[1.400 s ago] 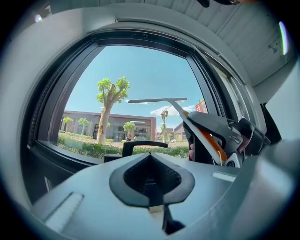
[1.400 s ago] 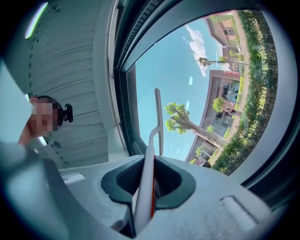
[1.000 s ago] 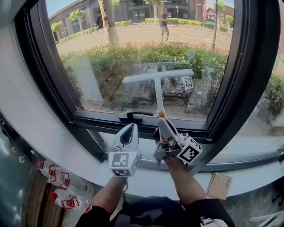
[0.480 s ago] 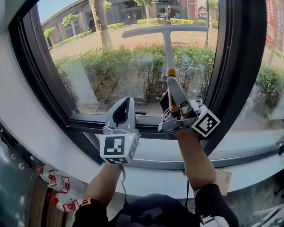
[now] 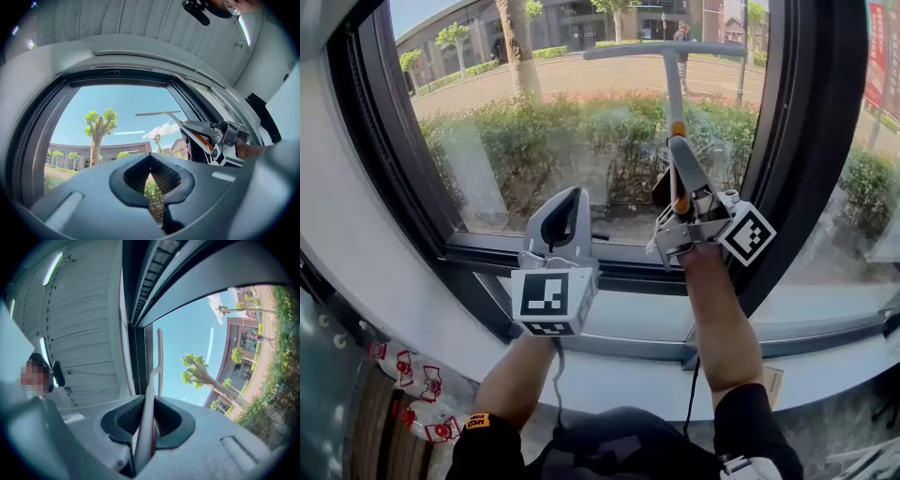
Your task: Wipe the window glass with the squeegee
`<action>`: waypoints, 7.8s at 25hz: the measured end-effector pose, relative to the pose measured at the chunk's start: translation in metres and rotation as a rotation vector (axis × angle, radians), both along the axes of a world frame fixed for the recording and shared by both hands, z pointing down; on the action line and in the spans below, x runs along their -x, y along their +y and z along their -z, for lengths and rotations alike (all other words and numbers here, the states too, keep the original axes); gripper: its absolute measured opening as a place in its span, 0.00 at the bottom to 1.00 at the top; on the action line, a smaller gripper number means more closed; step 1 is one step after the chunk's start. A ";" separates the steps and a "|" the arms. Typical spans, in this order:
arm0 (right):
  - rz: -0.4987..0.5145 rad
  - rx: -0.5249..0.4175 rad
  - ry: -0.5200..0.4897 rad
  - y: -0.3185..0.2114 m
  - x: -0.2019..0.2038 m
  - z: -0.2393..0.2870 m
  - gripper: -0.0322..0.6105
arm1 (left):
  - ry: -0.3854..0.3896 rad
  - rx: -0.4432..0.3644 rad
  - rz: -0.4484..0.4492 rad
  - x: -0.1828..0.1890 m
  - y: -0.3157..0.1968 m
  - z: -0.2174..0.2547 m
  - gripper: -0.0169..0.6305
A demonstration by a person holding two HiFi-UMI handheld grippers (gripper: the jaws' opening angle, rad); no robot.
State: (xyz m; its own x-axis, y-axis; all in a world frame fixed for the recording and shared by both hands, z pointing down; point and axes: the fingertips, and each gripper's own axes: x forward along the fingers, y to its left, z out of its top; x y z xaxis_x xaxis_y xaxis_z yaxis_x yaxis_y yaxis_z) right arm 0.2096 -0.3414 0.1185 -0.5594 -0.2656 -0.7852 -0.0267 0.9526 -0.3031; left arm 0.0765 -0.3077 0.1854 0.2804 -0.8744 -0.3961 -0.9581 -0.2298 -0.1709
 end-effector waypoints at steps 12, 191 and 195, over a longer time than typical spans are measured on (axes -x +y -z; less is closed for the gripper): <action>0.009 0.094 -0.048 0.012 -0.019 -0.066 0.13 | -0.004 0.077 -0.008 -0.010 -0.005 -0.042 0.05; -0.069 0.283 0.018 0.034 0.200 -0.218 0.13 | -0.018 0.292 -0.050 0.198 -0.043 -0.159 0.05; -0.077 0.192 0.006 0.030 0.160 -0.169 0.13 | -0.020 0.222 -0.058 0.176 -0.042 -0.119 0.05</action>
